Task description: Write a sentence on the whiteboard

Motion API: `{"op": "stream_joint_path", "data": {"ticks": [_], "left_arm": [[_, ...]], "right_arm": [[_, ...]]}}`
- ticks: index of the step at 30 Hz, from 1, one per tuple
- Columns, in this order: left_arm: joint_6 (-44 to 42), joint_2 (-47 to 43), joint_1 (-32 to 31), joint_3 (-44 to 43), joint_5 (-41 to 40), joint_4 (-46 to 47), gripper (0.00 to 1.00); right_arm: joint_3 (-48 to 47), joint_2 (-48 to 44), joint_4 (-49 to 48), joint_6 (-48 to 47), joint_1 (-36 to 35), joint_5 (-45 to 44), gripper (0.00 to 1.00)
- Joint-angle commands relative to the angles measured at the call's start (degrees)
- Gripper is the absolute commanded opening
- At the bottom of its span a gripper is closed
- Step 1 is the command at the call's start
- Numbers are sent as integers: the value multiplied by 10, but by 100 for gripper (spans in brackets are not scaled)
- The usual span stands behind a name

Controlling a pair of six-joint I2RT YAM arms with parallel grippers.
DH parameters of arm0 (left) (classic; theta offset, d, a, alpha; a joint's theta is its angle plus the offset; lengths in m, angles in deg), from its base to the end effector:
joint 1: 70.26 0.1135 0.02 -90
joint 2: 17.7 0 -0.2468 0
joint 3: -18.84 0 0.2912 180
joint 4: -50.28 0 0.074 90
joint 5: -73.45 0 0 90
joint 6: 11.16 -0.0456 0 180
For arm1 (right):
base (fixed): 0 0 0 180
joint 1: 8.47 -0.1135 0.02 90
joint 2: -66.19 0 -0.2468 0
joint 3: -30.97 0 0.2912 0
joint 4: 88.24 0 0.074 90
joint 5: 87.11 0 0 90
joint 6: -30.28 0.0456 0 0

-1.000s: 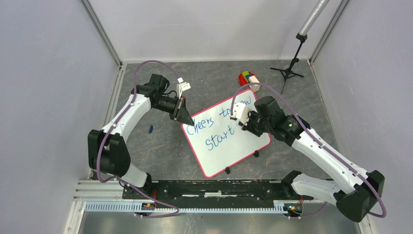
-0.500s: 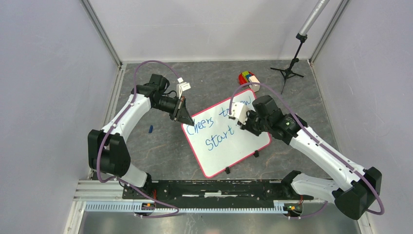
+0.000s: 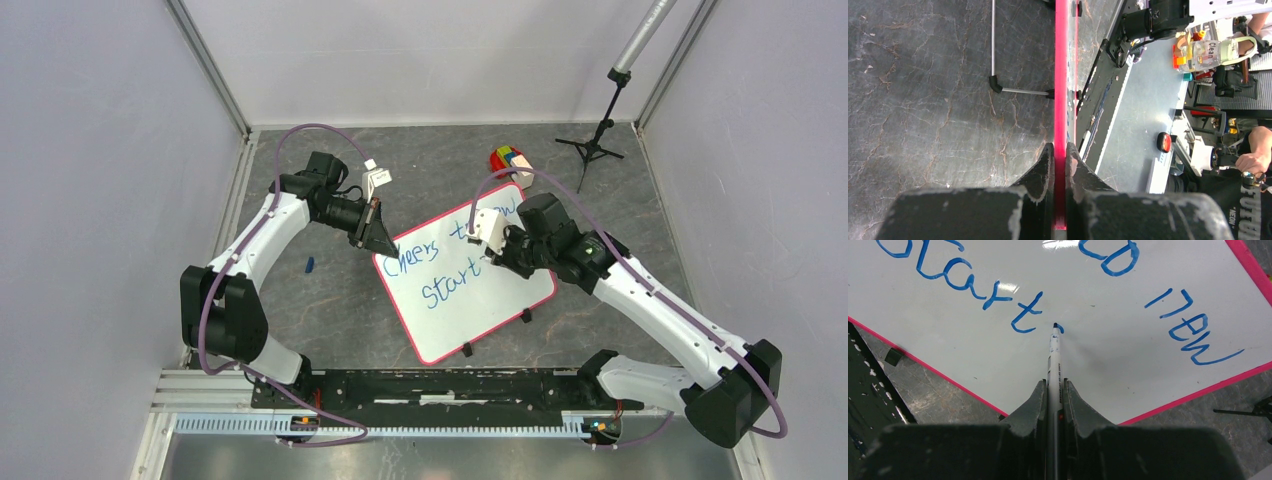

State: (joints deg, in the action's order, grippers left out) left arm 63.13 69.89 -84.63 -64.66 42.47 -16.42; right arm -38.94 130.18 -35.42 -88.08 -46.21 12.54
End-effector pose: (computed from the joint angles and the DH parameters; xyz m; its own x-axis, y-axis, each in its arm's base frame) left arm 0.3121 -0.1203 0.2473 -0.7720 0.3417 -0.5360 0.6337 0.3492 -0.6903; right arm 0.2189 0.1791 0.2785 -0.1785 -0.7303 -0.6594 -0.8850 0.4121 -0.2169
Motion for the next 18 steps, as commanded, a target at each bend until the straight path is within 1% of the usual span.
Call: {"op": "stream_joint_path", "data": {"ticks": [1, 9, 18], "left_arm": [[-22, -5, -5, -11, -17, 13, 2], [-22, 1, -5, -13, -20, 13, 2], [-22, 3, -5, -13, -22, 13, 2]], "right_arm": [[-9, 2, -14, -5, 0, 23, 0], [19, -6, 0, -23, 0, 22, 0], [29, -18, -1, -24, 0, -41, 0]]}}
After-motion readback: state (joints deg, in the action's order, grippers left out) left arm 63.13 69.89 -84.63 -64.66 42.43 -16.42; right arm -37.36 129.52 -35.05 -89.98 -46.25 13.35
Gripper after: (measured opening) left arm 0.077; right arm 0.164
